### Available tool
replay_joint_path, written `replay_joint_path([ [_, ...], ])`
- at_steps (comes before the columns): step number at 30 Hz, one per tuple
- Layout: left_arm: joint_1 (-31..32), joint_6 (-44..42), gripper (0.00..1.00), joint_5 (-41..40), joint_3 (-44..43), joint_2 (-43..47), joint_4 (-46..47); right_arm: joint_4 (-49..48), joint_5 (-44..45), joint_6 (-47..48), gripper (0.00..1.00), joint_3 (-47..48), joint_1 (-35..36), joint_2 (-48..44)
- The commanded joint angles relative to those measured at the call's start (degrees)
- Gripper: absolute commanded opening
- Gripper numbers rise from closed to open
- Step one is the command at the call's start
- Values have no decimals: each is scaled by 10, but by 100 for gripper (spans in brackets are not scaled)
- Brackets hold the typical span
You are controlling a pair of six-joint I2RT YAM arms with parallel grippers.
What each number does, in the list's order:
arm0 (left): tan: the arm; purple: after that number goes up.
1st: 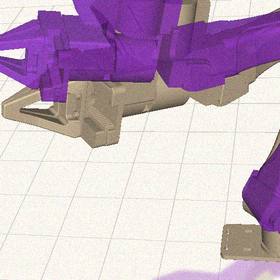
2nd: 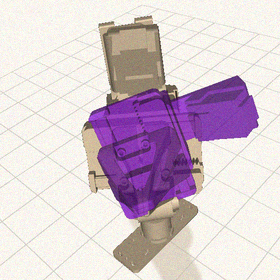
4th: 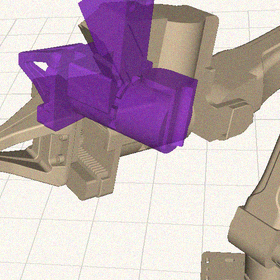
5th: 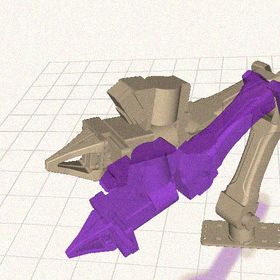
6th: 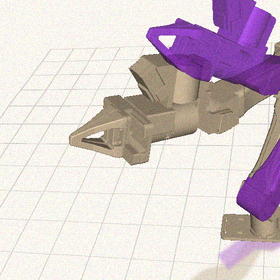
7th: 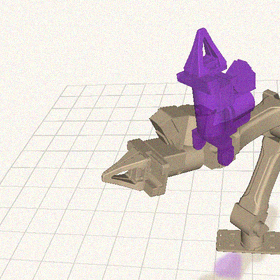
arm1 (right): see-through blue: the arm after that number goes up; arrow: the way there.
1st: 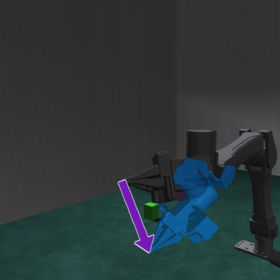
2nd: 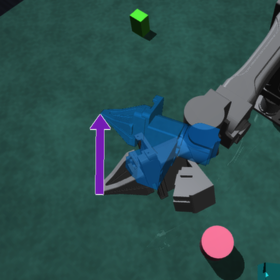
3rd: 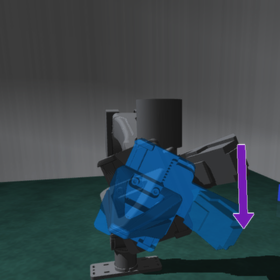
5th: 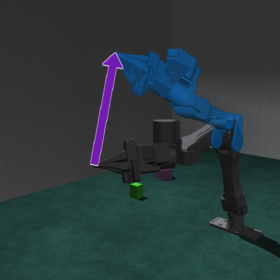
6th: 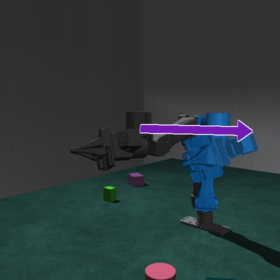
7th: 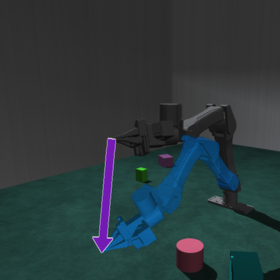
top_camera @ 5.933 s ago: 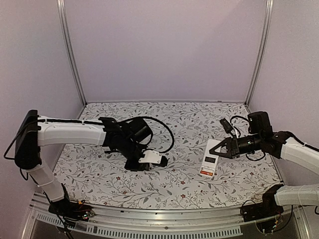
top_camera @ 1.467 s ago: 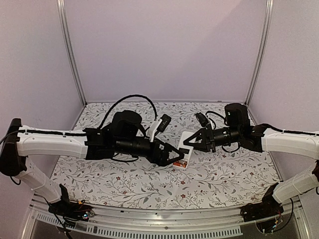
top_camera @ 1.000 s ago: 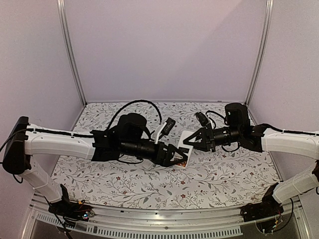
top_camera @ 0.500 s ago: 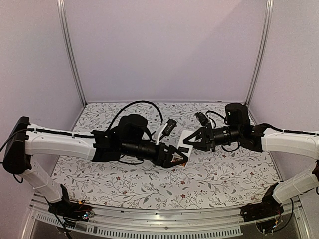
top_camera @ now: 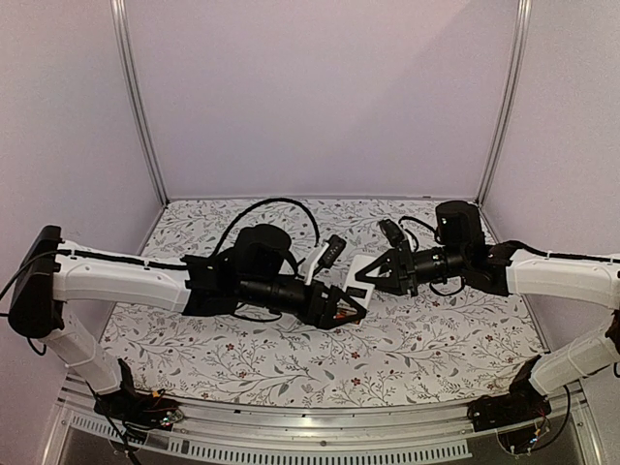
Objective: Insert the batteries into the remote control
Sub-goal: Load the battery into the battery compartment.
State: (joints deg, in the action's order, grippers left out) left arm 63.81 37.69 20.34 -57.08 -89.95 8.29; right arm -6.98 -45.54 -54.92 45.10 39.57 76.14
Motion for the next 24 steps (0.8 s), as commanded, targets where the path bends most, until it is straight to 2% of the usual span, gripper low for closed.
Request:
replay_joint_path([
  [1, 6, -9, 70, 1, -13, -8, -3, -23, 1, -5, 0, 4, -4, 2],
  [13, -1, 1, 48, 8, -4, -8, 18, -36, -11, -7, 0, 3, -4, -10],
  [17, -6, 10, 37, 18, 7, -8, 39, -62, -20, -14, 0, -1, -3, -16],
  [24, -10, 7, 31, 31, 16, -6, 59, -102, -30, -40, 0, -7, -4, -22],
])
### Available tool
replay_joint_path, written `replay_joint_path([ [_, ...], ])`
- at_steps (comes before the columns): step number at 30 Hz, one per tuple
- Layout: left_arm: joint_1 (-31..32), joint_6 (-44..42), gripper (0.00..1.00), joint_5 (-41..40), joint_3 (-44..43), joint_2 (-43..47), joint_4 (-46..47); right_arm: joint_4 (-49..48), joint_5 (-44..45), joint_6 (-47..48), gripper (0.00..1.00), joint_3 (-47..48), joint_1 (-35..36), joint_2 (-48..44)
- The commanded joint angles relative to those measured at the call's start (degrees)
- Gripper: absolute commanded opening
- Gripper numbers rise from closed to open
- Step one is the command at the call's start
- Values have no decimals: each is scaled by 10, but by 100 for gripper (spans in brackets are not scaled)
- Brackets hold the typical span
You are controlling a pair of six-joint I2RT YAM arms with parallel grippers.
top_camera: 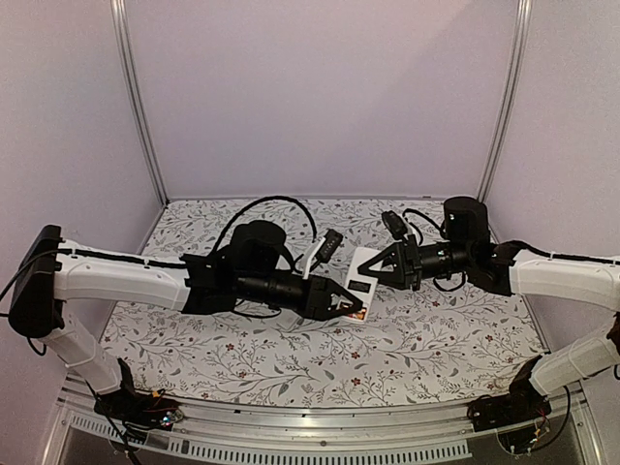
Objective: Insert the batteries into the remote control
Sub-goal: Load the battery into the battery compartment, then pass from the right arm to the left
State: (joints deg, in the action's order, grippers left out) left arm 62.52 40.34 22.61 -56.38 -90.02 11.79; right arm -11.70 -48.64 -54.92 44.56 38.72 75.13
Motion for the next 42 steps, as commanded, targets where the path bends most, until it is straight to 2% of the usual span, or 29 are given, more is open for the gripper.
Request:
replay_joint_path([
  [1, 3, -25, 30, 7, 9, -4, 21, -57, 1, -43, 0, -2, 5, -12],
  [3, 5, -42, 34, 3, 8, 0, 12, -59, 3, -44, 0, -2, 5, -15],
  [10, -2, -112, 60, -26, -9, 32, -60, -59, 9, -40, 0, -21, -19, -30],
  [14, -25, -122, 79, -46, -10, 61, -79, -58, 19, -36, 0, -38, -41, -47],
  [17, -27, -126, 98, -96, -13, 74, -99, -55, 43, -35, 0, -49, -44, -57],
  [23, -13, -161, 100, -151, -76, 50, -188, -13, 97, -24, 0, -58, -45, -61],
  [28, 16, -173, 100, -198, -164, -12, -258, -1, 126, -23, 0, -61, -45, -69],
  [35, 48, -168, 99, -240, -273, -107, -317, 19, 151, -26, 0, -58, -43, -78],
  [42, 52, -146, 99, -298, -356, -183, -392, 30, 156, -26, 0, -56, -38, -81],
])
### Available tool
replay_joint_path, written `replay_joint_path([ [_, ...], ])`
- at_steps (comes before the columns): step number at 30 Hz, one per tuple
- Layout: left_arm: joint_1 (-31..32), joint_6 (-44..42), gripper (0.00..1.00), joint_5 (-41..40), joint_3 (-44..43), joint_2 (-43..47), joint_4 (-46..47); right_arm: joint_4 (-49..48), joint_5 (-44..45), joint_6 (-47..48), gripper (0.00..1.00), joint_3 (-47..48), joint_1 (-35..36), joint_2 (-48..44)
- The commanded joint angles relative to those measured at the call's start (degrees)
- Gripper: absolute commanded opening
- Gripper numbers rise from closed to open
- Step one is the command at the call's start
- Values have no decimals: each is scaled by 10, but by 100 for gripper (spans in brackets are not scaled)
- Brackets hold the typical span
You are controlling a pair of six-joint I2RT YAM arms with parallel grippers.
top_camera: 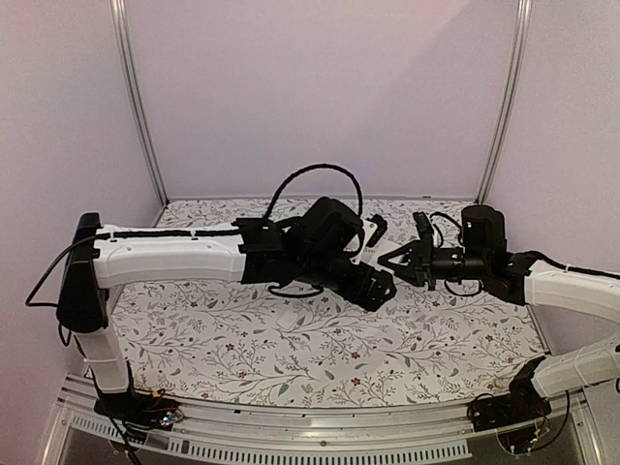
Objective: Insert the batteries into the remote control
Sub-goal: Pass from the right arm to the left, then pass from the left arm to the right
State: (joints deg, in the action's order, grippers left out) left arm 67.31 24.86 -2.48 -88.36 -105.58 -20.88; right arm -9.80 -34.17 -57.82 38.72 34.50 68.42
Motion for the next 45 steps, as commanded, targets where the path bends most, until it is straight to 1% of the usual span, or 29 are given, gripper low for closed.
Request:
replay_joint_path([
  [1, 4, 8, 98, -53, -45, -34, -74, 12, 12, 4, 0, 2, 5, -15],
  [4, 3, -2, 93, -60, -51, -39, -80, 22, 14, 9, 2, 2, 6, -19],
  [7, -2, -36, 87, -37, -48, -39, -80, 26, 9, 12, 3, 2, 7, -19],
  [12, -19, -62, 67, -4, 5, -11, -36, 31, 1, 12, 6, -1, 7, -23],
  [15, -28, -82, 57, 14, 24, 2, -21, 33, -5, 11, 12, -2, 7, -25],
  [20, -31, -134, 35, 20, 38, 14, -17, 37, -17, 11, 27, 0, 7, -28],
  [21, -31, -148, 33, 33, 42, 18, -18, 38, -21, 11, 31, 1, 7, -28],
  [23, -31, -181, 30, 47, 53, 29, -14, 43, -29, 11, 41, 3, 7, -26],
  [25, -30, -222, 30, 68, 73, 44, -2, 47, -44, 10, 46, 5, 7, -24],
  [29, -30, -322, 31, 108, 133, 94, 36, 54, -79, 15, 45, 8, 7, -11],
  [33, -31, -413, 32, 121, 148, 113, 26, 54, -131, 19, 42, 16, 9, 4],
  [37, -31, -447, 32, 118, 131, 103, -5, 59, -168, 27, 45, 29, 20, 18],
  [41, -31, -457, 31, 115, 113, 87, -27, 61, -179, 36, 49, 40, 39, 31],
  [42, -31, -459, 31, 113, 108, 82, -32, 62, -179, 38, 49, 43, 43, 33],
  [45, -30, -457, 31, 104, 101, 77, -36, 71, -175, 44, 45, 45, 47, 39],
])
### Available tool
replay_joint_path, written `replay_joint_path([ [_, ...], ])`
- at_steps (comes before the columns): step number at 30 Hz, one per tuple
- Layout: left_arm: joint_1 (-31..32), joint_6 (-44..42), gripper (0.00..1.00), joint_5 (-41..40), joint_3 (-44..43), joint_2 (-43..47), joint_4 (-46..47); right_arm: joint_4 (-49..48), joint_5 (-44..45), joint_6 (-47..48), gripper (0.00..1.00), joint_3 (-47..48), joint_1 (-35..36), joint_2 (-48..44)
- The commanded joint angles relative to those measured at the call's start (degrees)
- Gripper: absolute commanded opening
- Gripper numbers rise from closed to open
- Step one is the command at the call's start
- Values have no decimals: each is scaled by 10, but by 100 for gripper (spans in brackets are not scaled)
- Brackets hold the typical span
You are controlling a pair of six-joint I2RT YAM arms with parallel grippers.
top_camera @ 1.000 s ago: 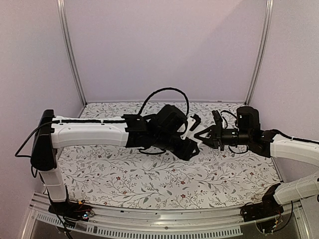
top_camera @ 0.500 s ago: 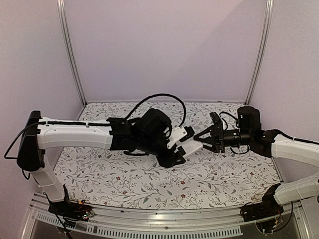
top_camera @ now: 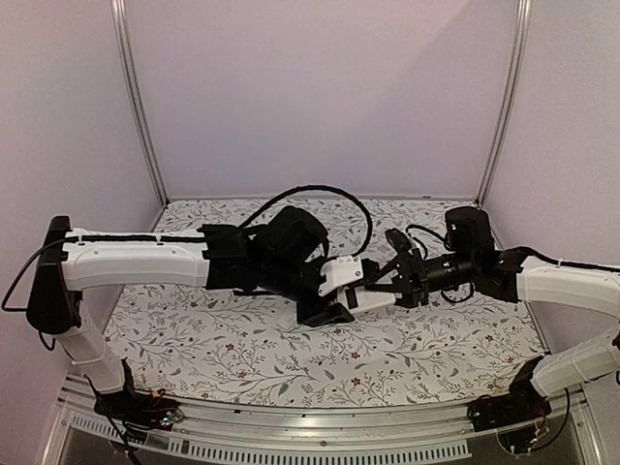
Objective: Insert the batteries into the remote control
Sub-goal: Pass from the left arm to the right, then pick up the battery cover from the center of the board.
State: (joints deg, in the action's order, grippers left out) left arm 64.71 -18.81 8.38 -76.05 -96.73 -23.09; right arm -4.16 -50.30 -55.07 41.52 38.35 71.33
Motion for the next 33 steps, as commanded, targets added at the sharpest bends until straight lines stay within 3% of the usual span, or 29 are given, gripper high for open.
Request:
replay_joint_path([
  [1, -4, -21, 31, -3, -24, -12, -13, 19, -12, 20, 44, 17, 10, 12],
  [8, -4, -1, 31, -8, -42, -26, -14, 24, -8, 33, 31, 21, 14, 29],
  [13, -3, 12, 32, -12, -59, -41, -26, 24, -3, 36, 13, 23, 14, 31],
  [14, -3, 13, 37, -17, -59, -42, -28, 25, -2, 36, 8, 23, 14, 30],
  [16, -4, 4, 56, -29, -55, -38, -37, 25, -2, 38, 1, 20, 13, 30],
  [19, -10, -22, 78, -49, -20, -7, -34, 25, -5, 41, 0, 12, 6, 27],
  [21, -28, -51, 86, -37, 16, 26, -24, 25, -7, 45, 0, 4, -3, 23],
  [26, -98, -136, 94, 20, 105, 87, -16, 30, -16, 59, 0, -27, -42, 3],
  [33, -160, -286, 94, 30, 112, 32, -112, 33, -23, 76, 0, -58, -78, -16],
])
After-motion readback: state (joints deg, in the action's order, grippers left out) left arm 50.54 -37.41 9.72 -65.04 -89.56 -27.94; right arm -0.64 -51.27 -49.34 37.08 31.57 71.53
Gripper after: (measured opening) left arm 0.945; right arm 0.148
